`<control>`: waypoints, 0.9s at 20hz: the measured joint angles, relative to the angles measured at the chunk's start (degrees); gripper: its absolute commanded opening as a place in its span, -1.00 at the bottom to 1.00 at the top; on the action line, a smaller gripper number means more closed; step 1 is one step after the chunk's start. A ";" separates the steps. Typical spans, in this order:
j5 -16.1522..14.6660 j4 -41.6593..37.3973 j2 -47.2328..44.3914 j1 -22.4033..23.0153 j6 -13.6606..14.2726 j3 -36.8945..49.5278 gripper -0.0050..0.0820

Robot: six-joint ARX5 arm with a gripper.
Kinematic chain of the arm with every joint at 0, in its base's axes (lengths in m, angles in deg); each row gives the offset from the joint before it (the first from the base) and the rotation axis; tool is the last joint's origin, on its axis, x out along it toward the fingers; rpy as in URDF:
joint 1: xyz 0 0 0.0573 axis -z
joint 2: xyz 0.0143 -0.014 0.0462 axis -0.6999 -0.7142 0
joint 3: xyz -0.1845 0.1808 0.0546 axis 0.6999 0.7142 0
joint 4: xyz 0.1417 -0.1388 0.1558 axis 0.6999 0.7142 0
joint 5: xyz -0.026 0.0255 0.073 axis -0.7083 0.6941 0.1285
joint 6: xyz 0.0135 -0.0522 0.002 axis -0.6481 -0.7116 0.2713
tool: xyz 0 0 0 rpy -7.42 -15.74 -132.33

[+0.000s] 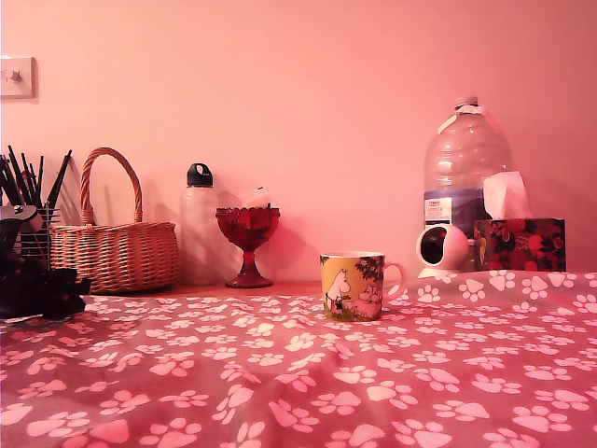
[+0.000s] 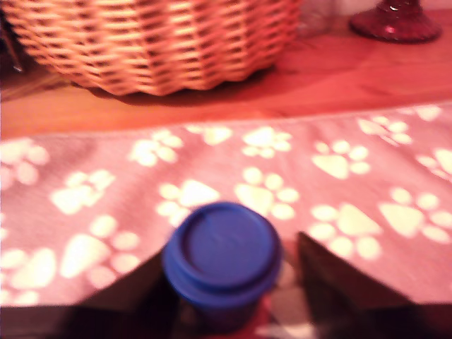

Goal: Pick the coffee capsule and then drop it inside the coffee cup in front of you

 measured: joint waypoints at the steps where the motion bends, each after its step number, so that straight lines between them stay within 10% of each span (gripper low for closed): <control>1: -0.79 0.11 0.00 -0.02 0.00 0.00 -0.44; 18: -10.05 17.40 12.61 1.95 1.11 -0.13 -0.44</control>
